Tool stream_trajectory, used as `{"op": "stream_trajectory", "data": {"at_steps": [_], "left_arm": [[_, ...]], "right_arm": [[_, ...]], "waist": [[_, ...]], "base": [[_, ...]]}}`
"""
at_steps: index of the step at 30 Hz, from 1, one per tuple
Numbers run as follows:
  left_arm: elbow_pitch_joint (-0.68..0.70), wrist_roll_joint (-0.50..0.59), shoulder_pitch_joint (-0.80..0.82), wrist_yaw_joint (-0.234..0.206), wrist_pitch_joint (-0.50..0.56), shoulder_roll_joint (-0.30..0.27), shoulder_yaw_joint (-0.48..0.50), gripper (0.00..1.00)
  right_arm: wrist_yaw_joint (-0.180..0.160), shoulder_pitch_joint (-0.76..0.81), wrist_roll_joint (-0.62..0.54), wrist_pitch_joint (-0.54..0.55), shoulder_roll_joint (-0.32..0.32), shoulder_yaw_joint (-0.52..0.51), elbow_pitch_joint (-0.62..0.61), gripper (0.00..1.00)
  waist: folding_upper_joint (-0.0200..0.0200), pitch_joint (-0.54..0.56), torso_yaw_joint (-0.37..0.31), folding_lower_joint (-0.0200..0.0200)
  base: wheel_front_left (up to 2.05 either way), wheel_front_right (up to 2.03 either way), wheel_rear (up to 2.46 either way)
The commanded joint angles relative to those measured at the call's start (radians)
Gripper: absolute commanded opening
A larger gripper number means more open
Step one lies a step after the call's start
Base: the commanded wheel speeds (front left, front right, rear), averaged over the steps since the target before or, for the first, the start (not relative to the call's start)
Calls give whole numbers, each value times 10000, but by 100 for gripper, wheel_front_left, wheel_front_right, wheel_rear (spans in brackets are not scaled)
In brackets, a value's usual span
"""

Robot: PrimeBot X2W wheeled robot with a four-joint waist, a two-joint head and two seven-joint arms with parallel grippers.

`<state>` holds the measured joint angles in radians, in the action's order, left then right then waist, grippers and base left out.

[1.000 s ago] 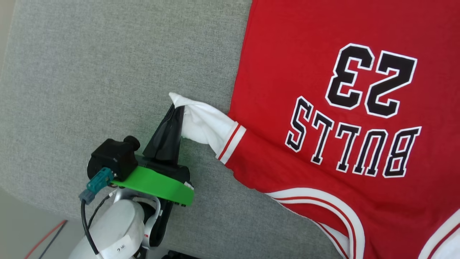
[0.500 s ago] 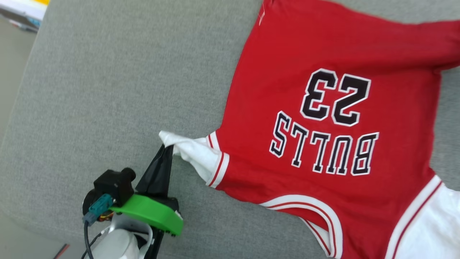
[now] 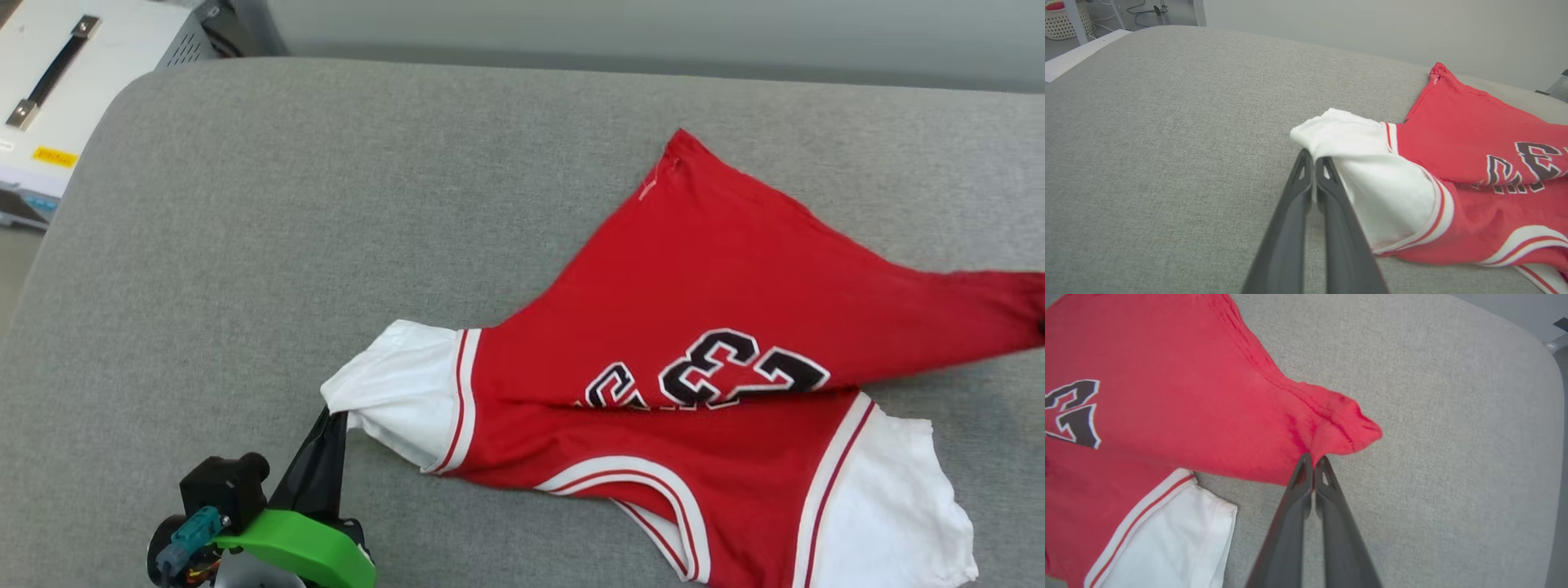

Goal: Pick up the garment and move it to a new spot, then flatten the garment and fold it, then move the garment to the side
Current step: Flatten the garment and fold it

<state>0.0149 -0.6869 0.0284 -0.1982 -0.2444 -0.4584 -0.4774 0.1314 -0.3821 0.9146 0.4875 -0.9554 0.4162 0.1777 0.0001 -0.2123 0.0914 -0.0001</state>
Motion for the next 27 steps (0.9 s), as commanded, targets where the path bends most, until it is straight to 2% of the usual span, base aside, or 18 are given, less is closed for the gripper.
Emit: {"op": "stream_trajectory", "data": {"at_steps": [1,7,12,19,20,21,27], "left_arm": [[44,-122,-194,-72,28,-95,53,0],[129,-186,-502,-205,36,-213,123,0],[209,-189,-550,-261,46,-246,118,0],[215,-153,-433,-278,83,-251,64,0],[202,-151,-428,-286,86,-255,63,0],[190,-147,-427,-296,86,-260,61,0],[229,-117,-421,-330,93,-252,0,0]], "right_arm": [[-7,582,138,-138,-68,-272,-77,0],[-7,3283,265,-342,347,-1498,-443,0],[-7,5124,-79,-13,1332,-2064,-466,0],[-7,5833,-472,233,2759,-2238,81,0],[-7,5785,-483,169,2854,-2366,100,31],[-7,5721,-548,77,2895,-2504,90,100],[-7,5280,-825,-338,2663,-3484,-802,100]], "waist": [[-1,629,-567,1],[-1,867,-789,1],[-1,826,-836,1],[-1,718,-784,1],[-1,733,-787,1],[-1,752,-790,1],[-1,857,-746,1]], "base": [[0,0,0],[0,0,0],[0,0,0],[0,0,0],[0,0,0],[0,0,0],[0,0,0]]}}
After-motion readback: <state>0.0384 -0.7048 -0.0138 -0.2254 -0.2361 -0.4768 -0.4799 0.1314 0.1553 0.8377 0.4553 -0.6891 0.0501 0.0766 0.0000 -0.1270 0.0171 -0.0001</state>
